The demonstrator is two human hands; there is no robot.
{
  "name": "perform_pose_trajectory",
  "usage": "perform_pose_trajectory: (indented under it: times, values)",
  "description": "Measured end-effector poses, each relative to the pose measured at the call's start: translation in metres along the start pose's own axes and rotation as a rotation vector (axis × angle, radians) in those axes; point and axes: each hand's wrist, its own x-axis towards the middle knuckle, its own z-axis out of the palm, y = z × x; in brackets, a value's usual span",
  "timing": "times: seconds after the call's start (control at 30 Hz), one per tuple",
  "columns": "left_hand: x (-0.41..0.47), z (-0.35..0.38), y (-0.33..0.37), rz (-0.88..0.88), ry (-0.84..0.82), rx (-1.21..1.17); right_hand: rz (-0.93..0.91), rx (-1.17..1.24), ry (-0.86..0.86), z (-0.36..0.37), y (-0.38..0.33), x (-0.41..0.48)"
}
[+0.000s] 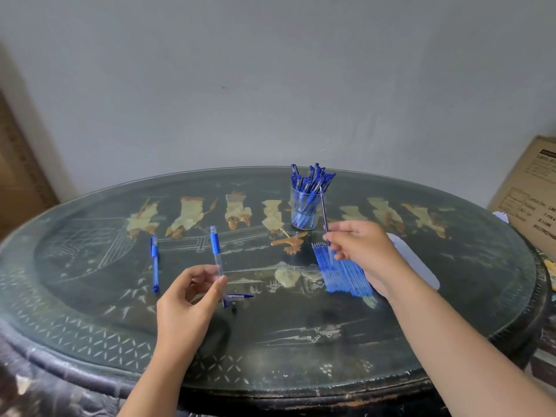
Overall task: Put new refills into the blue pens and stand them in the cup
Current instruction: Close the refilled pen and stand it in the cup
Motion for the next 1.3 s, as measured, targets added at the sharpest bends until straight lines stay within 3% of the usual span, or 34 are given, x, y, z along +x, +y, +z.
perform_pose_trajectory:
  times: [0.13,0.33,0.97,1.3]
  values:
    - [-0.001,-0.003,0.001,-0.001,-0.025,0.01,-0.014,0.339,-0.172,0.047,-0.024,-0.013]
    - [-0.002,-0.012,0.004,0.009,-0.027,0.055,-0.033,0.508,-0.255,0.101,-0.047,-0.016]
    - [-0.001,-0.016,-0.001,0.013,-0.054,0.129,-0.054,0.474,-0.197,0.127,-0.051,-0.008]
    - [-0.001,-0.016,-0.003,0.025,-0.06,0.152,-0.123,0.301,-0.162,0.123,-0.052,-0.007]
